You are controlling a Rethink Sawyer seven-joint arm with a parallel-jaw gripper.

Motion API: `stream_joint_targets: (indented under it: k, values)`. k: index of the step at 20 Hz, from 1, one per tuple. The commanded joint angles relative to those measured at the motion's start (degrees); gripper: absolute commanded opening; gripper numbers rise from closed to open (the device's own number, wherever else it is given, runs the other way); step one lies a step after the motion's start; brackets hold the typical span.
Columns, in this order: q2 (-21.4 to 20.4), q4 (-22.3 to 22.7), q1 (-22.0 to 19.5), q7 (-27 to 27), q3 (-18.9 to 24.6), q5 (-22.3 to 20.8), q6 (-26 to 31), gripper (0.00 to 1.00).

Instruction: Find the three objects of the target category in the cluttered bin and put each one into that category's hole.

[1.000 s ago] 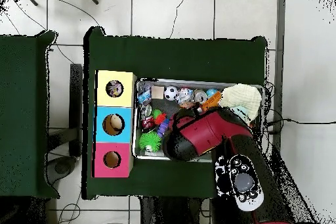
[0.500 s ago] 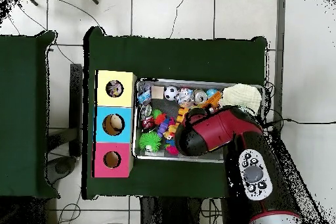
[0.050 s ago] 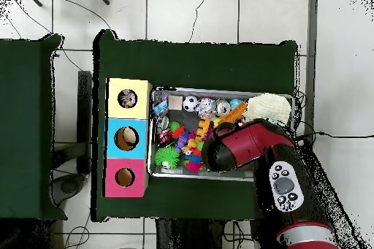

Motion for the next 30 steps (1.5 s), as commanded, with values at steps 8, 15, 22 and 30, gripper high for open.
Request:
stream_joint_targets:
  k: [8, 15, 22, 30]
  values:
    - [17.46, -8.73, -14.05, -15.81, 10.73, -3.18, -1.04, 1.0]
    - [21.01, -11.33, -17.23, -18.3, 14.57, -5.9, -0.68, 1.0]
    - [21.6, -11.91, -18.67, -19.32, 16.88, -6.82, 0.67, 1.0]
    - [20.23, -10.97, -14.66, -6.39, 12.61, -10.92, -9.49, 0.0]
